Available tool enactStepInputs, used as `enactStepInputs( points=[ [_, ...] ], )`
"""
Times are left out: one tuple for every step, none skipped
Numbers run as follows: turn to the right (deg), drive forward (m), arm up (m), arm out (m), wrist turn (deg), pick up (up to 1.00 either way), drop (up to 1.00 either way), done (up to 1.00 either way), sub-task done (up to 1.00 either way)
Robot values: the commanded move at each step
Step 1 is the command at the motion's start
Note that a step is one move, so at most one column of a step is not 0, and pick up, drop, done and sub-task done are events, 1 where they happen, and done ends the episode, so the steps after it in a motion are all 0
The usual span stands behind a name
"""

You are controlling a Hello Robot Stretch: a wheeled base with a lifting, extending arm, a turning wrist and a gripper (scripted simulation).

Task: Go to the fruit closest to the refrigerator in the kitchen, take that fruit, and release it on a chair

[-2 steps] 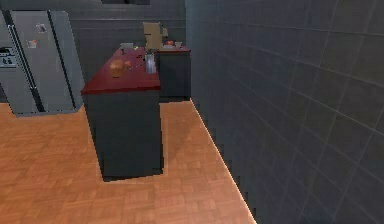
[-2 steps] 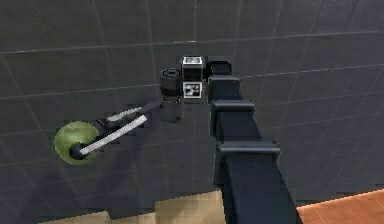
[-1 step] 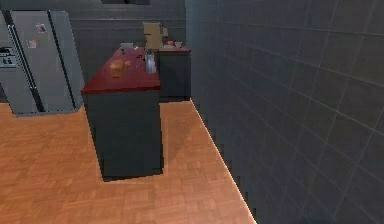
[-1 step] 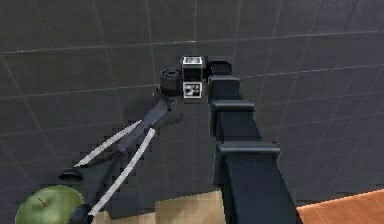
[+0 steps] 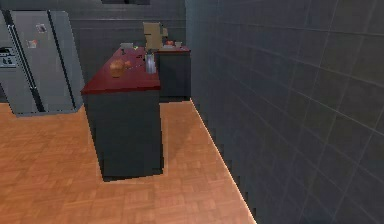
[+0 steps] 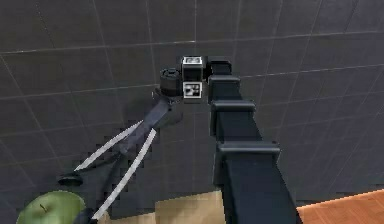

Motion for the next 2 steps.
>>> enactStepInputs(
  points=[
    [0.0, 0.0, 0.0, -0.22, 0.0, 0.0, 0.0, 0.0, 0.0],
    [-45.0, 0.0, 0.0, 0.0, 0.0, 0.0, 0.0, 0.0, 0.0]
  ],
)
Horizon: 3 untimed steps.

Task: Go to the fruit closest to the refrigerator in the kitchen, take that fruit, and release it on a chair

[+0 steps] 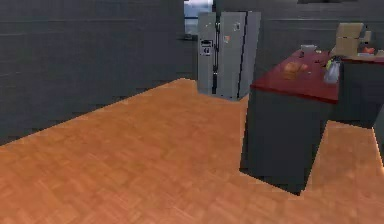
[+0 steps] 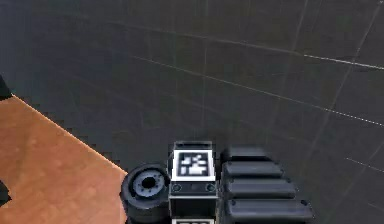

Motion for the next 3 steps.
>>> enactStepInputs(
  points=[
    [-45.0, 0.0, 0.0, 0.0, 0.0, 0.0, 0.0, 0.0, 0.0],
    [-45.0, 0.0, 0.0, 0.0, 0.0, 0.0, 0.0, 0.0, 0.0],
    [-24.0, 0.0, 0.0, 0.0, 0.0, 0.0, 0.0, 0.0, 0.0]
  ],
)
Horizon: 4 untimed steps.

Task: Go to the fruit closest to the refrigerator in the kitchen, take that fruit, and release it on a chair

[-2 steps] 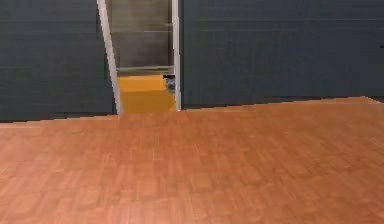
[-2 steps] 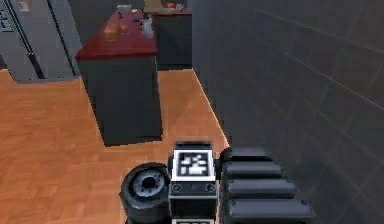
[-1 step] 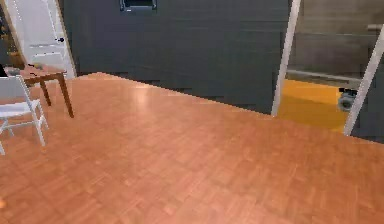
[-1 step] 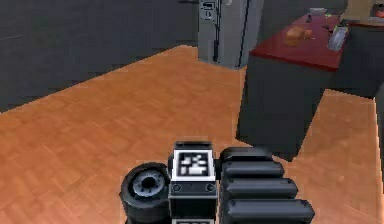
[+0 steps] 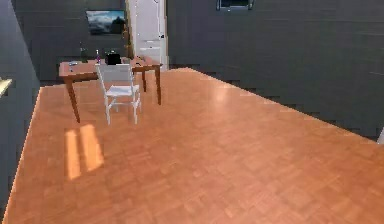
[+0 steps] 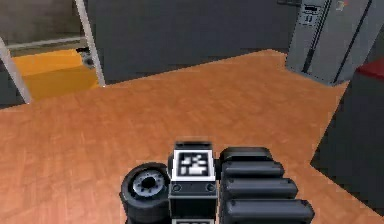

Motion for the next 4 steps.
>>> enactStepInputs(
  points=[
    [0.0, 1.0, 0.0, 0.0, 0.0, 0.0, 0.0, 0.0, 0.0],
    [-3.0, 0.0, 0.0, 0.0, 0.0, 0.0, 0.0, 0.0, 0.0],
    [0.0, 1.0, 0.0, 0.0, 0.0, 0.0, 0.0, 0.0, 0.0],
    [0.0, 0.7, 0.0, 0.0, 0.0, 0.0, 0.0, 0.0, 0.0]
  ],
)
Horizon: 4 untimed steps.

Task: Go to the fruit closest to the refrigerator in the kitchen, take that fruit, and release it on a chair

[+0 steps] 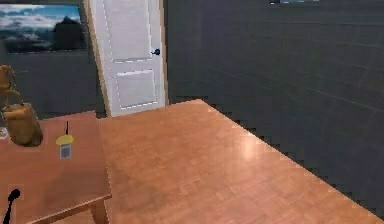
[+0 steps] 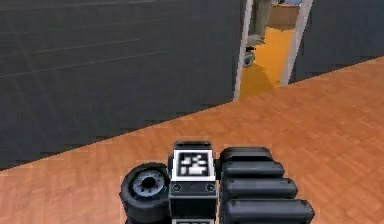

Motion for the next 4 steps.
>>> enactStepInputs(
  points=[
    [45.0, 0.0, 0.0, 0.0, 0.0, 0.0, 0.0, 0.0, 0.0],
    [45.0, 0.0, 0.0, 0.0, 0.0, 0.0, 0.0, 0.0, 0.0],
    [45.0, 0.0, 0.0, 0.0, 0.0, 0.0, 0.0, 0.0, 0.0],
    [36.0, 0.0, 0.0, 0.0, 0.0, 0.0, 0.0, 0.0, 0.0]
  ],
)
